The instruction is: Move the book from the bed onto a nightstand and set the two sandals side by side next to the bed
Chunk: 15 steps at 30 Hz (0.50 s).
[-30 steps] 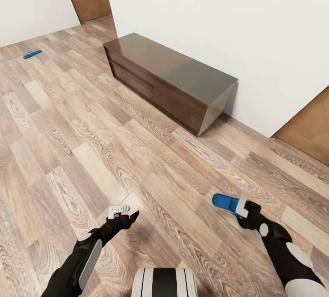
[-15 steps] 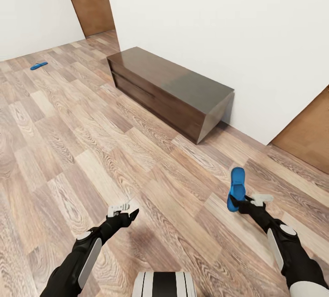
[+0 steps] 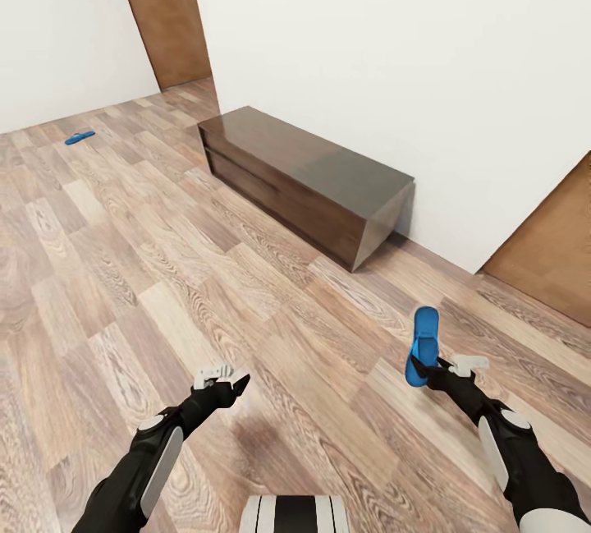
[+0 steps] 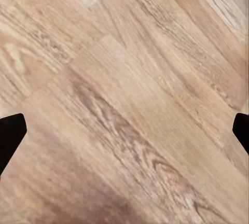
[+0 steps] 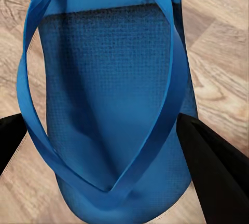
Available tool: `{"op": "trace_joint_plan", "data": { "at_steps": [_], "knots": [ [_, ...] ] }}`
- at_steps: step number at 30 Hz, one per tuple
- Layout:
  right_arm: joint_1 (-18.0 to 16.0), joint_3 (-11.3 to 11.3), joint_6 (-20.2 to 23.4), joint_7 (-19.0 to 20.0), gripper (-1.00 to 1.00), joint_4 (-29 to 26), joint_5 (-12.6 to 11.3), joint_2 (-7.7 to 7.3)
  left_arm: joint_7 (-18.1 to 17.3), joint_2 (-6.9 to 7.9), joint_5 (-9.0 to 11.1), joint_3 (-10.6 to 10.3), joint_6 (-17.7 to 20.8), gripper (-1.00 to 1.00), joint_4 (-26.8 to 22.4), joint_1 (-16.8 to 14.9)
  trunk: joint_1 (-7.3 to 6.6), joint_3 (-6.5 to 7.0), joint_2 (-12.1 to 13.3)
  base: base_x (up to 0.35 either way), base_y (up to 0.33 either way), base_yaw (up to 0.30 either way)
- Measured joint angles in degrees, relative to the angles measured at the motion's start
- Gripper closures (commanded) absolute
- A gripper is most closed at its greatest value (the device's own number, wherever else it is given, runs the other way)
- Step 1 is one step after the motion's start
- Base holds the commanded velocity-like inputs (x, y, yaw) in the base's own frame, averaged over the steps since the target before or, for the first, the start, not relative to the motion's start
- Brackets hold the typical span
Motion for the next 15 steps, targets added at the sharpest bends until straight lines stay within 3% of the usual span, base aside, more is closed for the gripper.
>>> {"op": "trace_joint_plan", "data": {
  "at_steps": [15],
  "knots": [
    [0.09, 0.1, 0.38, -0.01, 1.0, 1.7, 0.0, 0.05, 0.07, -0.06, 0.0, -0.14, 0.0, -1.0, 0.0, 0.0, -0.39, 3.33, 0.2, 0.0, 0.0, 0.0]
  ]
}}
